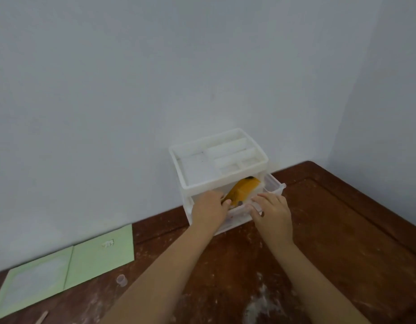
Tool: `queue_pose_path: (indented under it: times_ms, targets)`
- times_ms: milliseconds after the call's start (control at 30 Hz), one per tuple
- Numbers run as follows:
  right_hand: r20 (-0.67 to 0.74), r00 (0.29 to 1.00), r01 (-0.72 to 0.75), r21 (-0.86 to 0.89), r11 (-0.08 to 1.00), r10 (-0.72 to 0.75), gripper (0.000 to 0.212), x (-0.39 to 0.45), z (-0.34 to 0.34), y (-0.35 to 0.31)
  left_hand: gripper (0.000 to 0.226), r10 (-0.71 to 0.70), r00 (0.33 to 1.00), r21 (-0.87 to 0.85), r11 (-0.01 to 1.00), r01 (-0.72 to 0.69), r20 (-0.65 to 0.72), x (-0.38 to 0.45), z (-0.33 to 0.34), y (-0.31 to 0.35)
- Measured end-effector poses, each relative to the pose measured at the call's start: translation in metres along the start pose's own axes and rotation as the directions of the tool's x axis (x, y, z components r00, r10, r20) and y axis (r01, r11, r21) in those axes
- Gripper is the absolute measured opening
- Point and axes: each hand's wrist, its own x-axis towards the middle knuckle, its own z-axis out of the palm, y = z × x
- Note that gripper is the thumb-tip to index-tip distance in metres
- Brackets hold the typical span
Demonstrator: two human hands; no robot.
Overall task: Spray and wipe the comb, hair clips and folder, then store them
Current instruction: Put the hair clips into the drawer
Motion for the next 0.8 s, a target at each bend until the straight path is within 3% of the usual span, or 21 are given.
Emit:
queue_pose_path:
  times_ms: [167,233,300,333,433,533,600,700,767,800]
  targets:
    - [-0.04,0.998,0.041,-0.001,0.999,-0.041,0.027,0.002,-0.009,-0.007,0.027,0.228,0.956,0.14,0.969,-0.204,-0.182,-0.028,0.003,-0.03]
    - [-0.005,0.997,0.072,0.003,0.997,-0.072,0.027,0.002,-0.014,-0.011,0.034,0.264,0.935,0.124,0.963,-0.24,-0.238,-0.042,0.009,-0.047]
    - [0.128,0.991,-0.055,0.1,0.993,0.042,0.024,-0.004,-0.022,-0.015,0.04,0.226,0.954,0.08,0.974,-0.214,-0.196,-0.057,0.015,-0.058]
    - [0.228,0.966,-0.161,0.164,0.973,0.121,0.028,-0.009,-0.032,-0.015,0.041,0.202,0.962,0.058,0.979,-0.195,-0.181,-0.064,0.019,-0.064]
    - [0.462,0.869,-0.353,0.327,0.877,0.178,0.033,-0.045,-0.073,-0.015,0.046,0.171,0.972,0.045,0.985,-0.166,-0.163,-0.09,0.027,-0.074]
    - [0.654,0.733,-0.584,0.464,0.666,0.187,0.04,-0.103,-0.118,-0.018,0.049,0.091,0.989,-0.007,0.996,-0.092,-0.118,-0.126,0.032,-0.084]
    - [0.761,0.625,-0.656,0.391,0.645,0.174,0.066,-0.148,-0.131,-0.021,0.048,0.043,0.995,-0.027,0.999,-0.045,-0.086,-0.159,0.043,-0.096]
    - [0.866,0.433,-0.765,0.206,0.609,0.251,0.08,-0.204,-0.122,-0.03,0.047,-0.107,0.991,0.041,0.994,0.103,0.086,-0.221,0.063,-0.124]
    - [0.807,0.468,-0.774,0.177,0.608,0.361,0.072,-0.22,-0.109,-0.036,0.05,-0.184,0.968,0.087,0.981,0.171,0.173,-0.258,0.072,-0.141]
    - [0.741,0.529,-0.752,0.184,0.633,0.414,0.06,-0.222,-0.104,-0.039,0.051,-0.233,0.946,0.096,0.972,0.216,0.225,-0.273,0.077,-0.149]
